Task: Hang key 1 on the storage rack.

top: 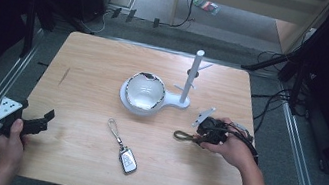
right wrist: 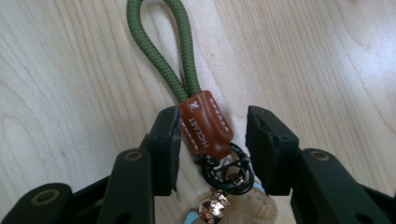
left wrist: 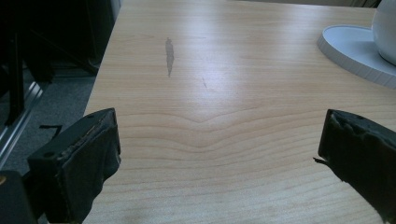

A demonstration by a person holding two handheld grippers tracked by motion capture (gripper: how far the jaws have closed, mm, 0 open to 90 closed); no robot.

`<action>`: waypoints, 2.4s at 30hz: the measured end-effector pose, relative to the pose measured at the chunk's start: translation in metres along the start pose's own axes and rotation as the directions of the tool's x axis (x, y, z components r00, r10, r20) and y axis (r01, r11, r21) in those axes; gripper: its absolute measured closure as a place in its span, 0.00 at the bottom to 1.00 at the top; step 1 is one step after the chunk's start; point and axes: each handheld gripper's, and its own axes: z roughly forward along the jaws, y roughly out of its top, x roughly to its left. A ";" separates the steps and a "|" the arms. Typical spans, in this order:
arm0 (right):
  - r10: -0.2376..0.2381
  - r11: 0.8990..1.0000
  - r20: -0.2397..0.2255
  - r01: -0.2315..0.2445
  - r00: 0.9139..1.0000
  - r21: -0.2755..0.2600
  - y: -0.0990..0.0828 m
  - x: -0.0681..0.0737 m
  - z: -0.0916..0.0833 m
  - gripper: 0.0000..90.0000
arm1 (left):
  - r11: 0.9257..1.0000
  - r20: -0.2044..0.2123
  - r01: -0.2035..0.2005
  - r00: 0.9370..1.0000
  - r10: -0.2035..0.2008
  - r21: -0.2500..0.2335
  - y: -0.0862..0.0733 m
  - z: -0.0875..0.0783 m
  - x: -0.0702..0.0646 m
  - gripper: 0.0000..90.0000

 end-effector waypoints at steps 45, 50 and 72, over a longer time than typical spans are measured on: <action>0.062 0.997 -0.134 -0.054 0.989 0.058 0.004 -0.011 0.012 0.75 | 1.000 0.000 -0.008 1.000 0.008 0.010 0.000 0.001 -0.001 0.00; 0.100 0.990 -0.125 -0.085 0.987 0.114 0.012 -0.010 0.013 0.76 | 1.000 0.000 -0.005 1.000 0.005 0.012 0.001 0.002 0.000 0.00; 0.269 0.957 0.044 -0.262 0.962 -0.127 -0.015 -0.002 -0.006 0.80 | 1.000 -0.004 -0.009 1.000 0.009 0.019 0.001 0.002 -0.001 0.00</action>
